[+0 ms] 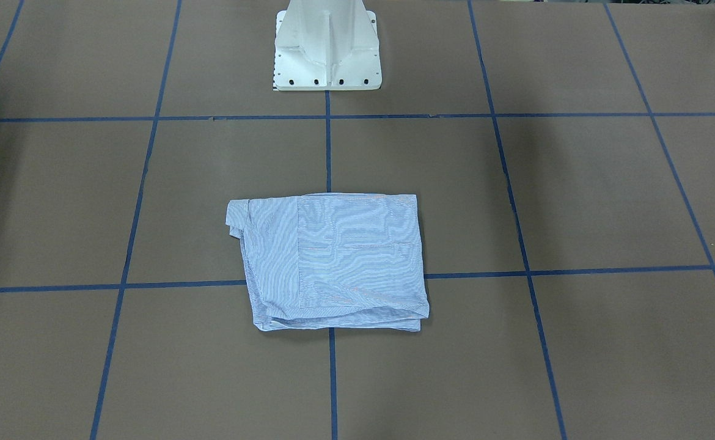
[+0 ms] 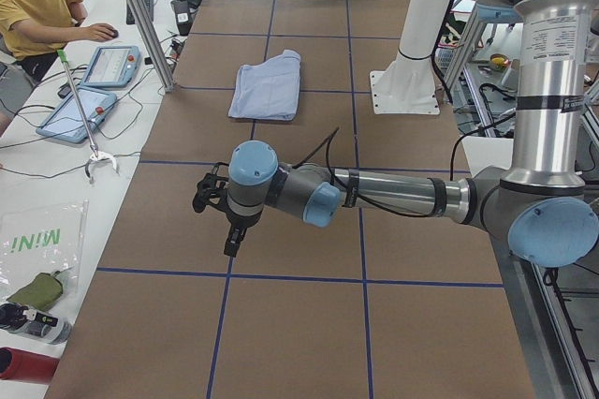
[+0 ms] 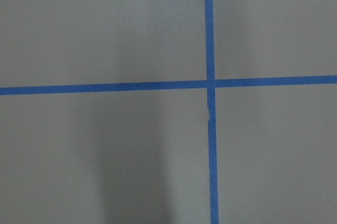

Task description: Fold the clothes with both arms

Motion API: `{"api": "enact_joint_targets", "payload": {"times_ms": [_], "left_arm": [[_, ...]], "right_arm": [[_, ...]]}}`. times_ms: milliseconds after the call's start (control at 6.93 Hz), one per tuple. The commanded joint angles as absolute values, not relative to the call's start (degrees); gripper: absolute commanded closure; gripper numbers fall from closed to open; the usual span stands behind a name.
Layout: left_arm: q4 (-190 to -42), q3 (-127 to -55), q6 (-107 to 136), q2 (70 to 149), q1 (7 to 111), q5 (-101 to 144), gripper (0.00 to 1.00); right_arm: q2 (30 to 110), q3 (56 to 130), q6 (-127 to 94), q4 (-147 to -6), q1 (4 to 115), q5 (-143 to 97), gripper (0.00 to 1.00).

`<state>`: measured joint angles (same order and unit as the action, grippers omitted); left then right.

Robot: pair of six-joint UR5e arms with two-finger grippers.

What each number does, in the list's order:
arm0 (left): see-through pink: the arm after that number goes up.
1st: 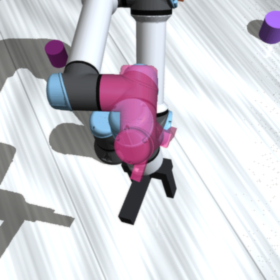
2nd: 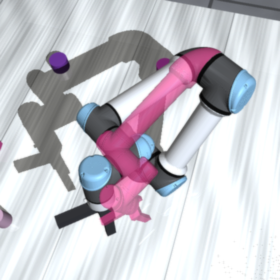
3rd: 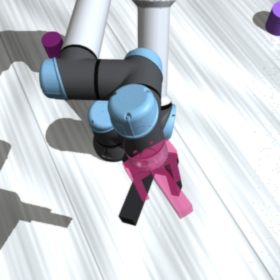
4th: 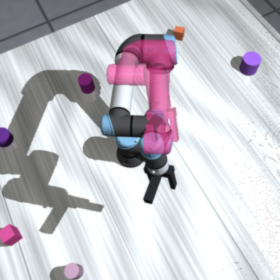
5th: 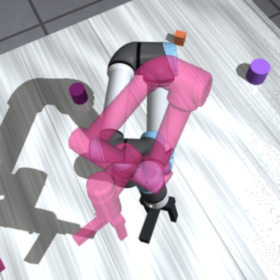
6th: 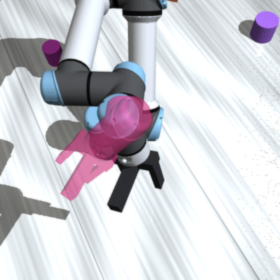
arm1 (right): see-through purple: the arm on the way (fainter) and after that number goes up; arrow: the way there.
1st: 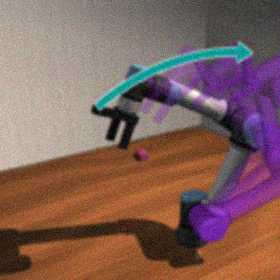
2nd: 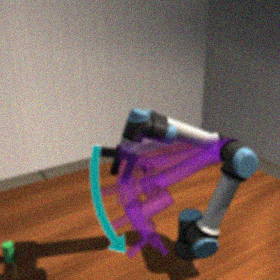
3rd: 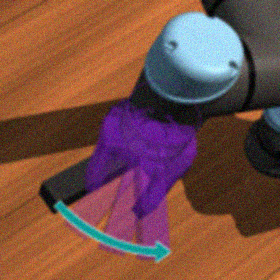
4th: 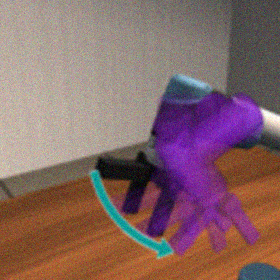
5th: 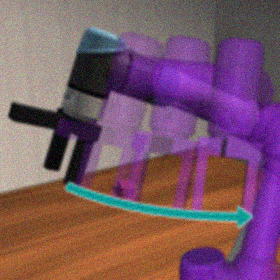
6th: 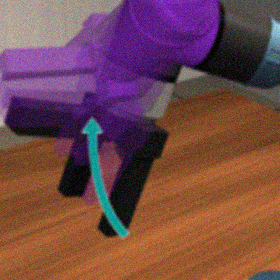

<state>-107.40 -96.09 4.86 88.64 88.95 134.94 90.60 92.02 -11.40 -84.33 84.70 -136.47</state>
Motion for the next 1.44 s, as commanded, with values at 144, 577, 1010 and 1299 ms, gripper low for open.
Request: {"api": "enact_joint_targets", "payload": {"times_ms": [144,577,1010,1299], "left_arm": [[-107.49,-96.94,4.75,88.77,88.95,135.26,0.00],[-107.49,-96.94,4.66,88.68,88.95,135.26,0.00],[-107.49,-96.94,4.57,88.59,89.03,135.26,0.00],[-107.58,-97.03,4.57,88.51,89.03,135.35,0.00]], "right_arm": [[90.44,92.11,-11.25,-85.77,86.66,-136.84,0.00],[90.62,92.99,-9.23,-86.83,85.96,-136.93,0.00],[90.44,97.19,0.68,-97.88,87.88,-134.92,0.00],[90.26,98.09,0.62,-97.74,87.63,-129.73,0.00]]}}
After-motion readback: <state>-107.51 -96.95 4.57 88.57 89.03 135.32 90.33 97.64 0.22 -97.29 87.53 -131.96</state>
